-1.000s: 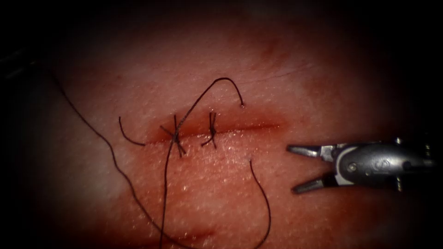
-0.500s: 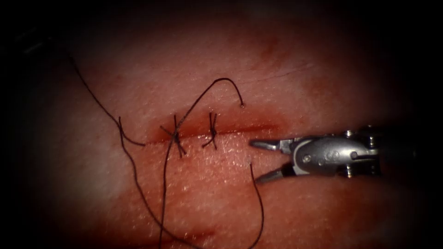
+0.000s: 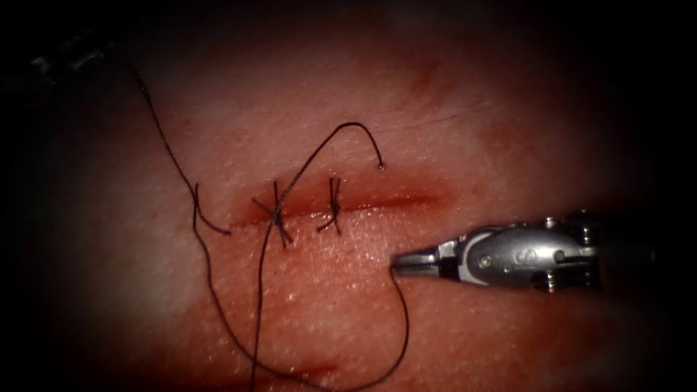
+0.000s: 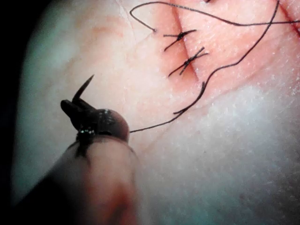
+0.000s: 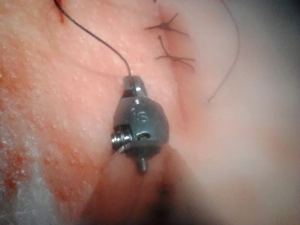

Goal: Wound Closure
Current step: With right hand, grasp suture proximal to wound and pull distally in a repeated fashion until only a short tail remains

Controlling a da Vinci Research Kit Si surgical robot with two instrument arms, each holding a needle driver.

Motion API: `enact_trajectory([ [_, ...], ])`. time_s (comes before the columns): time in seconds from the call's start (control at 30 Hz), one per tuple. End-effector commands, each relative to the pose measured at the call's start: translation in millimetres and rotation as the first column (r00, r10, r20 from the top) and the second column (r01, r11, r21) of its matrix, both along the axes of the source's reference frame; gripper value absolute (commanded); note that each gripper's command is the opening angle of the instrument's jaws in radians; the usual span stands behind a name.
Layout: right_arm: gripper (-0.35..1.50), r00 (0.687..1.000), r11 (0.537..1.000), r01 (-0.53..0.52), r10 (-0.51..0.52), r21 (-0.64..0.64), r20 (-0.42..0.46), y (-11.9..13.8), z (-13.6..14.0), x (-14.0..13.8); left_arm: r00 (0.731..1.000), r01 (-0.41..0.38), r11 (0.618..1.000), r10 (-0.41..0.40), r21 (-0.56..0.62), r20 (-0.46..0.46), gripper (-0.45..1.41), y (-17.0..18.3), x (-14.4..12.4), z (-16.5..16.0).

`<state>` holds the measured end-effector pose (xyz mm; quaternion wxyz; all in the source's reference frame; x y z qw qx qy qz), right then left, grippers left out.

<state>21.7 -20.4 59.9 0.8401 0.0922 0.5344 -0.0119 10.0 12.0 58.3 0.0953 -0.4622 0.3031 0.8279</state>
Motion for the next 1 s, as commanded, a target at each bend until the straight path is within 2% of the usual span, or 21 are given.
enact_trajectory([
  [0.03,-0.35,1.000,1.000,0.008,-0.008,-0.002,-0.004,-0.2,0.1,0.9,1.000,0.000,1.000,0.000,-0.003,0.001,-0.45,0.5,-0.5,0.5],
  [0.3,-0.35,0.998,0.999,0.049,-0.049,-0.019,-0.033,-3.4,-2.6,0.0,1.000,0.002,1.000,-0.002,0.001,0.005,-0.45,0.4,-0.4,0.5],
  [0.4,-0.35,0.998,0.999,0.046,-0.047,-0.022,-0.037,-5.6,-5.1,-1.0,1.000,0.002,1.000,-0.002,0.001,0.005,-0.45,0.4,-0.4,0.5],
  [0.53,-0.35,0.999,0.999,0.027,-0.028,-0.026,-0.022,-5.5,-6.5,-1.6,1.000,0.002,1.000,-0.002,0.000,0.004,-0.45,0.4,-0.5,0.5],
  [0.57,-0.30,1.000,0.999,-0.018,0.018,-0.036,-0.005,-4.7,-6.9,-1.8,1.000,0.003,1.000,-0.003,0.000,0.004,-0.45,0.4,-0.5,0.5],
  [0.6,-0.30,1.000,0.999,-0.018,0.018,-0.036,-0.005,-4.7,-6.9,-1.8,1.000,0.003,1.000,-0.003,0.000,0.004,-0.45,0.4,-0.5,0.5],
  [0.63,0.37,0.999,0.998,-0.048,0.048,-0.041,-0.002,-4.2,-6.9,-1.9,1.000,0.003,1.000,-0.003,0.000,0.004,-0.45,0.4,-0.5,0.5],
  [0.67,0.79,0.996,0.995,-0.091,0.091,-0.047,0.002,-3.5,-6.8,-1.9,1.000,0.005,1.000,-0.005,0.004,0.008,-0.45,0.4,-0.5,0.5],
  [0.73,1.25,0.986,0.986,-0.163,0.163,-0.043,0.015,-1.6,-5.7,-1.8,1.000,0.006,1.000,-0.006,0.003,0.007,-0.45,0.3,-0.5,0.5],
  [0.8,1.43,0.975,0.974,-0.218,0.220,-0.058,0.027,-0.5,-3.9,-1.0,1.000,0.006,1.000,-0.006,0.003,0.007,-0.45,0.3,-0.6,0.5],
  [0.9,1.46,0.970,0.969,-0.238,0.241,-0.069,0.038,-0.2,-2.6,-0.3,1.000,0.007,1.000,-0.007,0.003,0.007,-0.45,0.3,-0.6,0.5],
  [1.0,1.46,0.972,0.970,-0.230,0.233,-0.074,0.041,-0.2,-0.1,1.3,1.000,0.009,1.000,-0.009,0.007,0.010,-0.45,0.2,-0.6,0.5],
])
